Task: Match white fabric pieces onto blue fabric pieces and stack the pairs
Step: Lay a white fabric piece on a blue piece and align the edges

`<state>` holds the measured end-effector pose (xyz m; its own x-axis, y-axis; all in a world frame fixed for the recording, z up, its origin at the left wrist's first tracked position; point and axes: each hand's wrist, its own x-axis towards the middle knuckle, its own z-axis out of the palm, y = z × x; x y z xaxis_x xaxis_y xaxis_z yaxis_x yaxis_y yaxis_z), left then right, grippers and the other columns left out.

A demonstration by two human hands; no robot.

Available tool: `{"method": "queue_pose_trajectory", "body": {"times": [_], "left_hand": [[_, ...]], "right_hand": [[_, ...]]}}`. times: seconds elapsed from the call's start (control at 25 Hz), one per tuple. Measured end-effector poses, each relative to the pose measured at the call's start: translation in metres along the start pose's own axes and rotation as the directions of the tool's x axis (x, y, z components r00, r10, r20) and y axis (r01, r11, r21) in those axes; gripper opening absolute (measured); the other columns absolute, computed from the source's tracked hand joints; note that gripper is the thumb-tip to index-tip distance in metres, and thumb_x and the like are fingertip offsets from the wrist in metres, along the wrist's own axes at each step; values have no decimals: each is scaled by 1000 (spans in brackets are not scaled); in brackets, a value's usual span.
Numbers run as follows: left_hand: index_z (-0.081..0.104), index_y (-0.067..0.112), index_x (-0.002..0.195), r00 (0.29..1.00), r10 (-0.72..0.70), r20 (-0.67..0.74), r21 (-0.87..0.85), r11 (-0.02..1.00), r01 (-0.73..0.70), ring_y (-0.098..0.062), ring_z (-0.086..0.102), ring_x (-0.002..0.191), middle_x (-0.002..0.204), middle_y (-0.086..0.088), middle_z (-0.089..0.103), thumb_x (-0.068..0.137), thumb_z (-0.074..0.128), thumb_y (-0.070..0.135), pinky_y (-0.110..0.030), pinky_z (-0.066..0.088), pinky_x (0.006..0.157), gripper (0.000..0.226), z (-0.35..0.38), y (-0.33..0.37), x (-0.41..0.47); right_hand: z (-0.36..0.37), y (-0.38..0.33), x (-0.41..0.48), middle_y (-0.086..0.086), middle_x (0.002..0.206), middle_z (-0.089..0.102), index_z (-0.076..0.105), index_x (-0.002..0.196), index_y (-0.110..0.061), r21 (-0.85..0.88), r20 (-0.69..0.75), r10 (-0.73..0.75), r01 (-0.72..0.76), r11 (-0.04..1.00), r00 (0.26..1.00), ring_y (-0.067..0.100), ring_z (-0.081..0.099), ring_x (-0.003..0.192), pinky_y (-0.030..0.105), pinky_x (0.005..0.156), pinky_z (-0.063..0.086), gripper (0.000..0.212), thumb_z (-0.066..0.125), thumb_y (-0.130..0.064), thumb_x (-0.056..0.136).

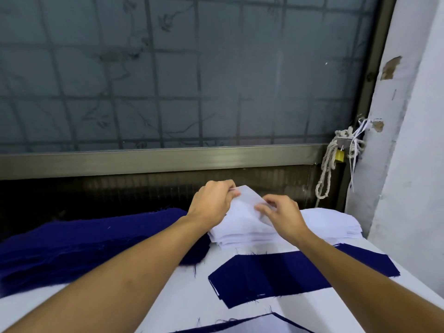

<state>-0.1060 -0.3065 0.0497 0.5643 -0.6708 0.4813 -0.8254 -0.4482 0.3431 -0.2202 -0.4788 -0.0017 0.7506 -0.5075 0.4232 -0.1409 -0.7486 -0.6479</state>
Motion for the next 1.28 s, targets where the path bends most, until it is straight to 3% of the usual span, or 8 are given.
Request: {"method": "queue_pose_trajectory", "body": {"times": [0.24, 0.4, 0.56, 0.72, 0.84, 1.0, 1.16, 1.28], "left_hand": [[68, 24, 90, 990, -84, -112, -140, 988, 68, -12, 62, 83, 84, 5, 69, 101, 58, 39, -37, 53, 77, 21, -70, -18, -39], [68, 23, 87, 972, -161, -172, -195, 973, 127, -10, 63, 81, 80, 4, 69, 101, 58, 38, -33, 51, 73, 23, -111, -34, -78], [65, 27, 78, 957, -238, -164, -165, 963, 212, -4, 60, 78, 77, 7, 67, 101, 58, 38, -20, 41, 63, 25, -145, -58, -121], [57, 16, 66, 921, -366, -136, -188, 922, 339, -16, 53, 62, 61, 0, 54, 101, 57, 32, -30, 38, 56, 38, -162, -88, -170], [46, 11, 63, 892, -444, -82, -179, 887, 425, -17, 41, 56, 58, -2, 40, 99, 59, 30, -33, 31, 56, 43, -162, -108, -205], [49, 17, 57, 864, -502, -40, -264, 839, 475, -13, 44, 46, 49, 3, 42, 96, 67, 31, -28, 36, 50, 45, -144, -122, -250], [49, 15, 59, 833, -554, 9, -266, 801, 536, -13, 39, 50, 53, 7, 41, 92, 71, 36, -27, 34, 53, 44, -114, -129, -281], [41, 13, 63, 817, -576, 16, -153, 807, 571, -17, 40, 55, 57, 3, 44, 95, 65, 37, -31, 33, 58, 46, -91, -134, -297]], "right_hand": [[-37, -31, -32, 0, 77, 71, 75, 80, -22, 12, 133, 33, -35, 999, 991, 21, 65, 79, 42, 75, 52, 16, 71, -31, 92], [-43, -58, -63, 0, 64, 57, 71, 79, -9, 34, 272, 33, -44, 998, 962, 18, 50, 62, 29, 59, 39, 28, 70, -33, 93], [-47, -77, -94, 30, 79, 56, 68, 86, 6, 100, 340, -11, -24, 995, 940, 22, 46, 67, 34, 65, 35, 39, 69, -32, 95], [-54, -80, -122, -4, 53, 49, 60, 57, -17, 108, 386, 49, -98, 989, 921, 13, 46, 51, 23, 51, 35, 41, 74, -37, 89], [-56, -72, -140, -5, 56, 61, 69, 63, -16, 109, 402, 137, -196, 974, 905, 10, 55, 49, 18, 47, 39, 36, 79, -43, 83], [-54, -57, -166, -5, 56, 38, 48, 53, -20, 172, 378, 212, -294, 940, 901, 10, 35, 49, 21, 46, 25, 49, 81, -42, 81], [-40, -42, -190, -5, 68, 69, 76, 76, -8, 166, 344, 279, -351, 922, 896, 12, 63, 62, 22, 60, 44, 28, 75, -32, 89], [-23, -28, -207, -4, 61, 58, 68, 70, -3, 117, 256, 318, -356, 927, 913, 16, 54, 63, 29, 64, 38, 31, 71, -24, 92]]}}
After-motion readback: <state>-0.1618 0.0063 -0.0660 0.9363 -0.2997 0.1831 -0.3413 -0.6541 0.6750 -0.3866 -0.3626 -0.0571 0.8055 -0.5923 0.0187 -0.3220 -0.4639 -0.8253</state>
